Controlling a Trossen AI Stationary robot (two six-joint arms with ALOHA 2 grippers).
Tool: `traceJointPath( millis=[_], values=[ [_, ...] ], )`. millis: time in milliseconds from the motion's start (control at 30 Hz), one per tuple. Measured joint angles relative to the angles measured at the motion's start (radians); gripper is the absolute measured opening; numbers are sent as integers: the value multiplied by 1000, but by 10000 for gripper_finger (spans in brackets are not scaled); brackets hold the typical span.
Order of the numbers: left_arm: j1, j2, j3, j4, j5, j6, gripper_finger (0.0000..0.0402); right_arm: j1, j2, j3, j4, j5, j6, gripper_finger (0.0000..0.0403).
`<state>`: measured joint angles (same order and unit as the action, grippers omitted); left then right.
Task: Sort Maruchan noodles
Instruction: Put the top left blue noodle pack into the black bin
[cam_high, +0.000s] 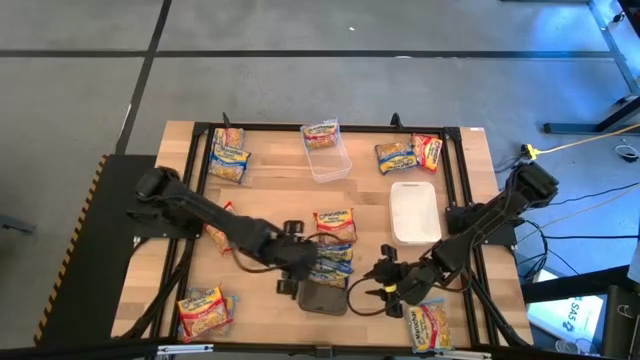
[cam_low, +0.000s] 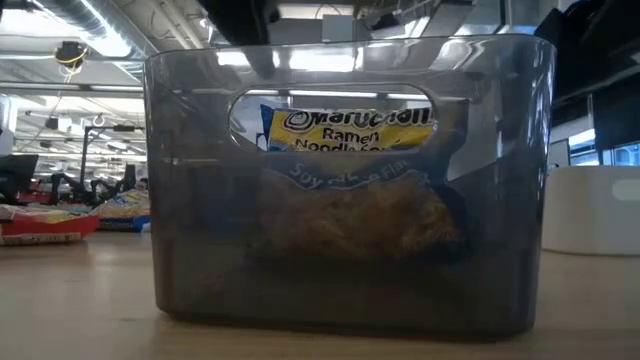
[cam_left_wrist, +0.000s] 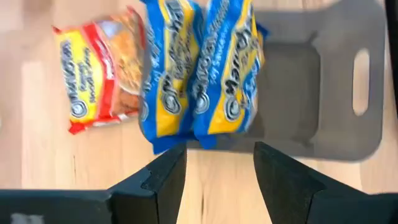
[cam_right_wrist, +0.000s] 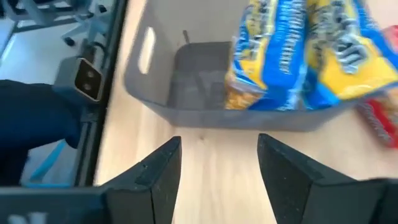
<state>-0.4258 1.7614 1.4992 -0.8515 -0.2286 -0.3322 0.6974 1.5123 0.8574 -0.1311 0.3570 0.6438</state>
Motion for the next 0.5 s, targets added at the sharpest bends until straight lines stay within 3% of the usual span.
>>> traceJointPath(
  millis=[233,500],
  values=[
    [-16,-305,-386,354,-44,-125,182,-57,-5,0,-39,-10,-24,186],
    [15,-507,-624,465,-216,-228,182,-182,-7,0,-189,-8,-173,186]
  ],
)
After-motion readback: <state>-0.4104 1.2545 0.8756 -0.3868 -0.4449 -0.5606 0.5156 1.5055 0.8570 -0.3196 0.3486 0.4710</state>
